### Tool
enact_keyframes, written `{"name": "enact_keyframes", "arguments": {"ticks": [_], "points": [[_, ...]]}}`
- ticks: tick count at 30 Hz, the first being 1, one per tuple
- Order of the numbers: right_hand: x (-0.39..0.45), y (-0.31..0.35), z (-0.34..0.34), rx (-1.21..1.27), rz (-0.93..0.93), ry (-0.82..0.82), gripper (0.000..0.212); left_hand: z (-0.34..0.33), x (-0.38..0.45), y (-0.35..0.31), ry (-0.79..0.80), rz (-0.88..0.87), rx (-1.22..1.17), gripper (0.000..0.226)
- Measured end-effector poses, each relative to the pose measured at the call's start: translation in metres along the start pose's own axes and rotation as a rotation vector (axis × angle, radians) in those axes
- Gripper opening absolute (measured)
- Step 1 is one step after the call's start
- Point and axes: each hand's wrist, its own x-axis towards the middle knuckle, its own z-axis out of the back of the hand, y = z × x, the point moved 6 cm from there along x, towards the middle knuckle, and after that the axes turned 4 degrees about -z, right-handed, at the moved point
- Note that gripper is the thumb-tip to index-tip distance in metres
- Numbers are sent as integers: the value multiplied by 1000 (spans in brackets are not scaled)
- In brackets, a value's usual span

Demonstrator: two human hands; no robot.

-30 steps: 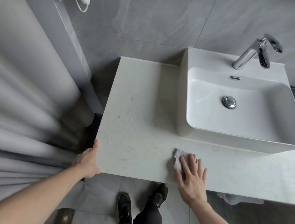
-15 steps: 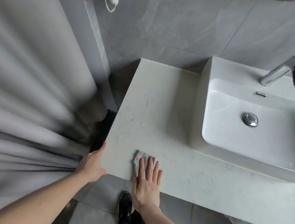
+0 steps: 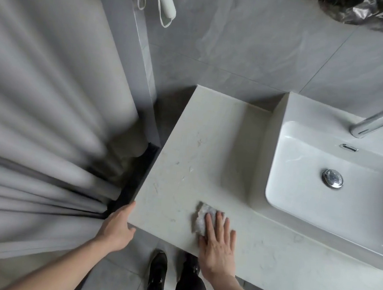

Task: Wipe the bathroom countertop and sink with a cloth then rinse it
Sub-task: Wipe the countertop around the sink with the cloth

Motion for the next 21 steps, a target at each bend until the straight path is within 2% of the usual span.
{"name": "enact_keyframes", "arguments": {"ticks": [4, 8, 11, 15, 18, 21], "points": [[1, -33, 1, 53, -153, -31, 67, 0, 1, -2, -1, 8, 0, 77], [5, 8, -8, 159, -293, 7, 75, 0, -1, -5, 0, 16, 1, 76], [10, 70, -20, 117, -99, 144, 77, 4, -10, -9, -52, 31, -11, 71], [12, 144, -26, 8, 188, 357, 78, 3, -25, -25, -159, -36, -16, 66], [18, 158, -5, 35, 243, 476, 89, -1, -37, -39, -205, -58, -48, 63], [24, 133, 33, 171, 310, 426, 71, -12, -45, -53, -229, -145, -6, 62]]}}
